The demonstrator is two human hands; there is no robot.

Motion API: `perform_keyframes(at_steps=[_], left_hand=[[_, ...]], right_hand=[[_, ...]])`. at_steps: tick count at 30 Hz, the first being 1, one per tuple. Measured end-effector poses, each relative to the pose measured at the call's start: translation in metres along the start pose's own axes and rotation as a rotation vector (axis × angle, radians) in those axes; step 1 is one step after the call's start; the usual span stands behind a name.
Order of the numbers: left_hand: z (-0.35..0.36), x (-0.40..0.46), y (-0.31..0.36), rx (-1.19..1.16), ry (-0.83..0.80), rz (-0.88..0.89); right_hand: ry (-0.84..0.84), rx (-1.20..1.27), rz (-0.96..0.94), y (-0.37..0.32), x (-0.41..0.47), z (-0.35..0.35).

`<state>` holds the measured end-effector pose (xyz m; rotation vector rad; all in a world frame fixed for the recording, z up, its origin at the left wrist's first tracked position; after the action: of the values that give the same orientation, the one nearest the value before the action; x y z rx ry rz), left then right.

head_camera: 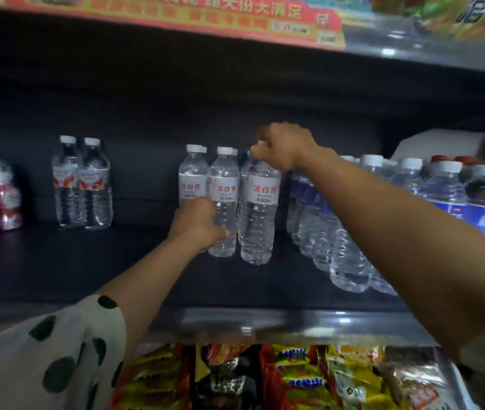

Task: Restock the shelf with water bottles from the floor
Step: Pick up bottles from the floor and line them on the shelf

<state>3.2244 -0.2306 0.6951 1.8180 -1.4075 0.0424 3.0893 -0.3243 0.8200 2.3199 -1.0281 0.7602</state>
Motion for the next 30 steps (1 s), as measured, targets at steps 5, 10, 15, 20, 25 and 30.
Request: perform_keyframes(at_steps=[5,10,15,20,25,30], left_hand=[[0.016,0.014,-0.011,0.078,0.000,-0.006],[0.024,0.018,-0.013,0.093,-0.019,-0.028],[0.026,0.018,-0.013,0.044,-0.024,-0.033],[0.023,0.018,-0.013,0.019,-0.038,-0.064],[0.016,0.012,-0.010,0.015,-0.066,-0.058],[0.000,-0.003,-0.003,-0.026,-0.064,-0.014]], right_hand=[[-0.043,0.043,-0.007,0.004,0.023,0.032],[-0.038,0.054,0.013,0.005,0.041,0.049],[-0.038,0.097,0.040,0.008,0.044,0.057],[-0.097,0.216,0.095,0.012,0.046,0.057],[-0.137,0.298,0.136,0.010,0.038,0.052],[-0.162,0.262,0.172,0.002,0.006,0.034]])
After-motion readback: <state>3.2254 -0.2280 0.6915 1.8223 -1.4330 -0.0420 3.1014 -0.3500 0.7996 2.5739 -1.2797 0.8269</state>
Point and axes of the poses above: each hand's wrist, its own x-axis towards the middle knuckle, its own z-axis out of the palm, y = z × x, the point moved 1 cm from there along x, towards the middle knuckle, and after that the axes turned 3 degrees about -x, right-handed, at the moved point
